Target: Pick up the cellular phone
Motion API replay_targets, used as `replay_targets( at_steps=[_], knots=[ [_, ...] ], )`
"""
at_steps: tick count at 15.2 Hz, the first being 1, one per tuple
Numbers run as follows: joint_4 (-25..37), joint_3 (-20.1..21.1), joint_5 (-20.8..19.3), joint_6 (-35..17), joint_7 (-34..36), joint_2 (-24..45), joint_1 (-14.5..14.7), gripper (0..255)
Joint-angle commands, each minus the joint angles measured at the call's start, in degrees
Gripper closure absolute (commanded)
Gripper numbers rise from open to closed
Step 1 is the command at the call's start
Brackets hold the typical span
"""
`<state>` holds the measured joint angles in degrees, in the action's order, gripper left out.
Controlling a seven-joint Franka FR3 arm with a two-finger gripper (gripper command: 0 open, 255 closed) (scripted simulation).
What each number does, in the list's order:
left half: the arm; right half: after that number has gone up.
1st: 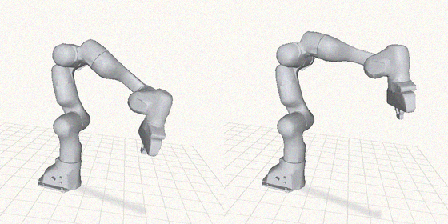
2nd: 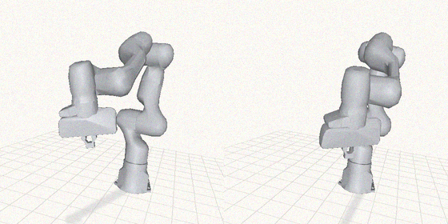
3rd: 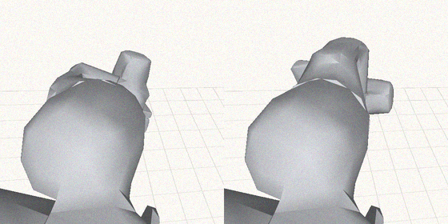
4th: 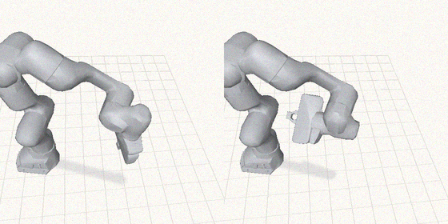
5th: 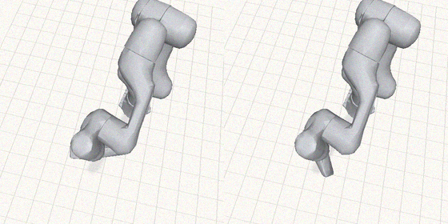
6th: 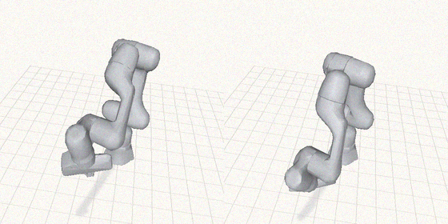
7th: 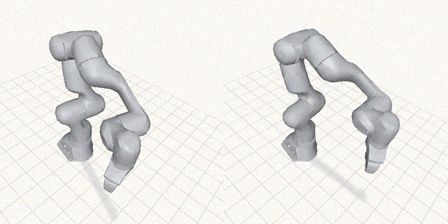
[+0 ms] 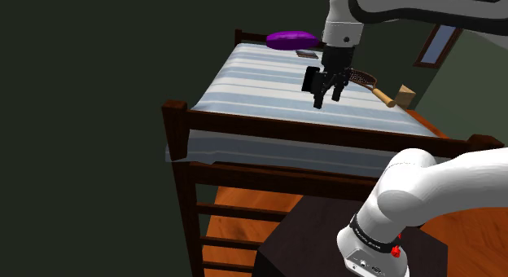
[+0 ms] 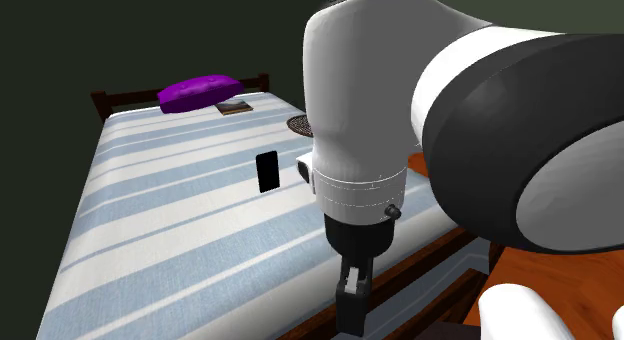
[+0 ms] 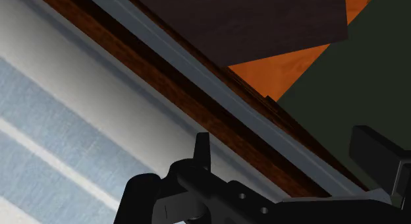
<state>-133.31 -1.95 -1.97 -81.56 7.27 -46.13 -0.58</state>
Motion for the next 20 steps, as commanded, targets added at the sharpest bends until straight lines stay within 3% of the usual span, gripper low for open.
replay_targets(
  at_steps=[1,11,20],
  knots=[
    [0.0,0.0,0.0,0.0,0.0,0.0,0.0,0],
    [9.9,-8.0,-3.9,-8.3,-3.6,16.3,-4.0,0],
    [23.6,-15.1,-3.0,-12.4,-7.6,32.3,-6.8,0]
  ],
)
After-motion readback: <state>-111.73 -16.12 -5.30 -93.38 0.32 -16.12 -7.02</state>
